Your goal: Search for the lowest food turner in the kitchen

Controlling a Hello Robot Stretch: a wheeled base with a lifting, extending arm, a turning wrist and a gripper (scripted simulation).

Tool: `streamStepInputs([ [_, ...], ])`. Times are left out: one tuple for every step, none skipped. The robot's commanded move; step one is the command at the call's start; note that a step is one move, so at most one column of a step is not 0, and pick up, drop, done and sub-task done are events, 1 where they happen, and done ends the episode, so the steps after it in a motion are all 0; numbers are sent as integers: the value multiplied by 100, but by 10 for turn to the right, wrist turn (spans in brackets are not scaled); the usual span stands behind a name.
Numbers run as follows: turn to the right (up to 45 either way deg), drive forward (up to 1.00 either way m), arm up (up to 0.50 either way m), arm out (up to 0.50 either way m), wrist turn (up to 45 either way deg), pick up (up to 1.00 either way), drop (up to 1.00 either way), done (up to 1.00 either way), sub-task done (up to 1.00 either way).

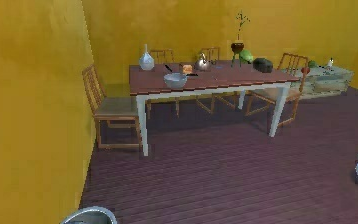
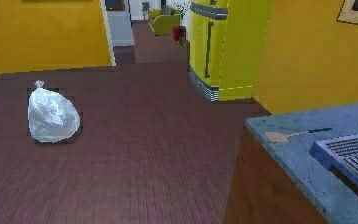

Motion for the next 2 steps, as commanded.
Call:
streamStepInputs([
  [0,5,0,0,0,0,0,0,0],
  [450,0,0,0,0,0,0,0,0],
])
